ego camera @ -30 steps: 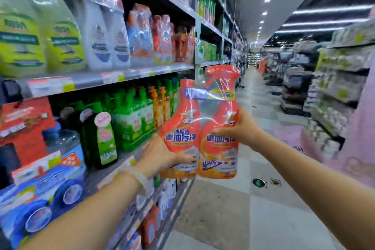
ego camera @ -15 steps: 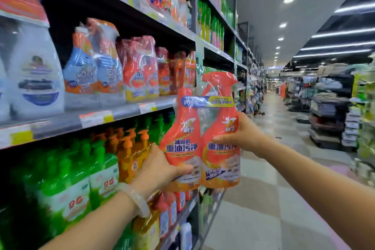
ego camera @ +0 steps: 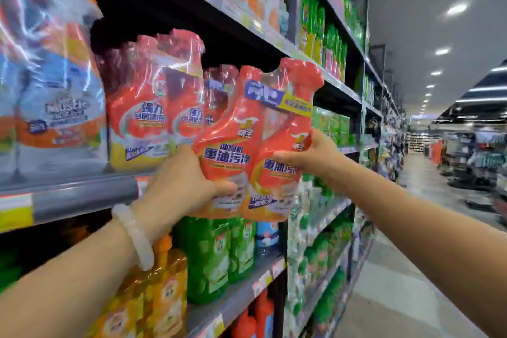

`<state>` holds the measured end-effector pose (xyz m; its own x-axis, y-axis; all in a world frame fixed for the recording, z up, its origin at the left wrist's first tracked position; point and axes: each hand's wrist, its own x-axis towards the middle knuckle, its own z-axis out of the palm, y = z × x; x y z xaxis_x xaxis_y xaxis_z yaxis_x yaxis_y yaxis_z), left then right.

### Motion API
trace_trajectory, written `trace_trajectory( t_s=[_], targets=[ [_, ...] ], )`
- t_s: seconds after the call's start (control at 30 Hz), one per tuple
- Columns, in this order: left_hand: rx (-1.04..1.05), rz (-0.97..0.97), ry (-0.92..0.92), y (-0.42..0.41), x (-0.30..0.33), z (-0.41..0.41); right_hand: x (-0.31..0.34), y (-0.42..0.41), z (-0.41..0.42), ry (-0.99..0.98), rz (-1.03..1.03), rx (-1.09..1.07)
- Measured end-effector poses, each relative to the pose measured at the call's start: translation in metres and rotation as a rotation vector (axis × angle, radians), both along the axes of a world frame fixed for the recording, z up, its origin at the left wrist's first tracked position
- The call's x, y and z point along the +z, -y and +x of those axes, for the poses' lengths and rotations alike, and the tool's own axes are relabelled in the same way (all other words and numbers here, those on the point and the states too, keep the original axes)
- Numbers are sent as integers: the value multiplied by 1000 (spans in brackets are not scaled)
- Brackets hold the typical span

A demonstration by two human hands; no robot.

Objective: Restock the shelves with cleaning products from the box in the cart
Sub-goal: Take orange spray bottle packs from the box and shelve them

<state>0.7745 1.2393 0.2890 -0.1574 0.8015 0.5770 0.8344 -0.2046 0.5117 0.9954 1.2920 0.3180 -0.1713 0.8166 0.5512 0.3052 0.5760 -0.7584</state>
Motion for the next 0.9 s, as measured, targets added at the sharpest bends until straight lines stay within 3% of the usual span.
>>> trace_trajectory(
  t_s=[0.17,0.37,0.7,0.9],
  targets=[
    [165,110,24,-62,50,9,66,-83,-3,-27,60,126],
    [330,172,-22,-111,63,16,101,-163,-7,18,56,237],
    [676,224,-20,-144,58,67,101,-255,-20,-4,130,519],
    [799,183,28,-164,56,72,99,-284,-27,48,186,564]
  ],
)
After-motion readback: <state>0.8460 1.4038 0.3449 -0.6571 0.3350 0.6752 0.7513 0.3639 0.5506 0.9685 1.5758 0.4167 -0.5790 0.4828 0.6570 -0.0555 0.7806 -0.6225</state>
